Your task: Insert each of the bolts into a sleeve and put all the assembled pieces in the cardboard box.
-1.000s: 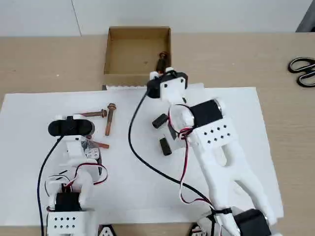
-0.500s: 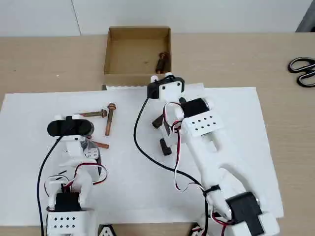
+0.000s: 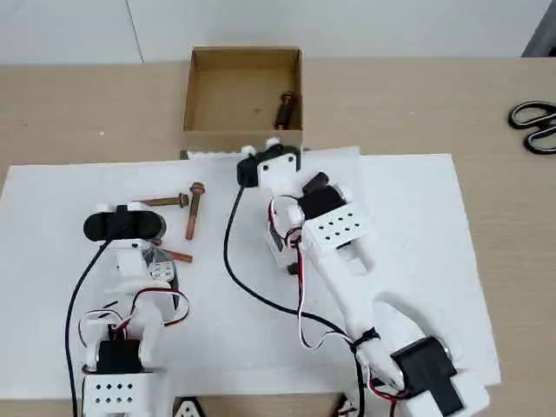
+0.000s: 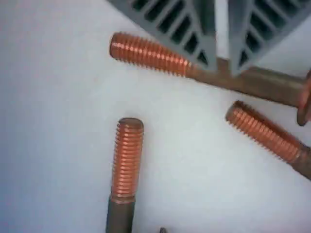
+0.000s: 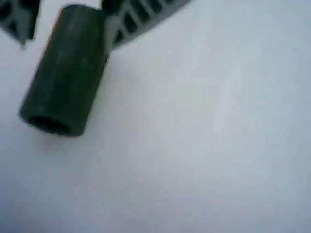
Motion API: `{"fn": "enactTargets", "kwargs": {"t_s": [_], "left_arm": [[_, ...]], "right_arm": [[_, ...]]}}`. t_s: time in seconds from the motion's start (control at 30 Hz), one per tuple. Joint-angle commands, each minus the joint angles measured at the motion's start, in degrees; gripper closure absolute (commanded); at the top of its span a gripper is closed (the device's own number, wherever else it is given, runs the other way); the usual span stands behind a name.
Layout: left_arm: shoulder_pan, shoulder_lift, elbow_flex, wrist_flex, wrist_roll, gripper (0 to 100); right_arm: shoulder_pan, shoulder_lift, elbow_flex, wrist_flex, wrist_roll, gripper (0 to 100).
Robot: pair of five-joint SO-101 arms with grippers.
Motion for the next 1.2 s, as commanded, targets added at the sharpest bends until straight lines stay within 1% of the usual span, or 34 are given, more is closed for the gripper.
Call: {"fn": "enactTargets", "kwargs": {"t_s": [0.0,0.2,0.3,0.5,0.67,0.9,1.17], "left_arm": [[-0.26,-0.44,-0.22,-1.05,-0.26,99],[-0.26,-0.44,-0.22,-1.05,-0.26,99],[-0.26,-0.44,-0.22,-1.05,-0.26,99],[-0.26,-0.44,-0.22,-1.05,-0.26,99],[-0.26,-0.44,-0.22,-1.05,-0.26,99],[-0.26,-0.44,-0.22,-1.05,-0.26,99],[-0.26,-0.44,-0.22,-1.05,-0.26,99]], "right_arm": [[-0.31,-0.40,1.14,-2.51,-0.62,90.2],[-0.40,-0.31,4.04,-5.85,-0.79,90.2],[-0.40,-0.31,5.63,-6.99,-2.81,90.2],[-0.75,-0.13,6.42,-8.48,-2.90,90.2],[-2.77,4.53,6.24,-9.10,-2.99,90.2],[-2.59,9.63,6.07,-11.82,-3.08,90.2],[-2.59,11.47,6.07,-11.65,-2.73,89.8]]}}
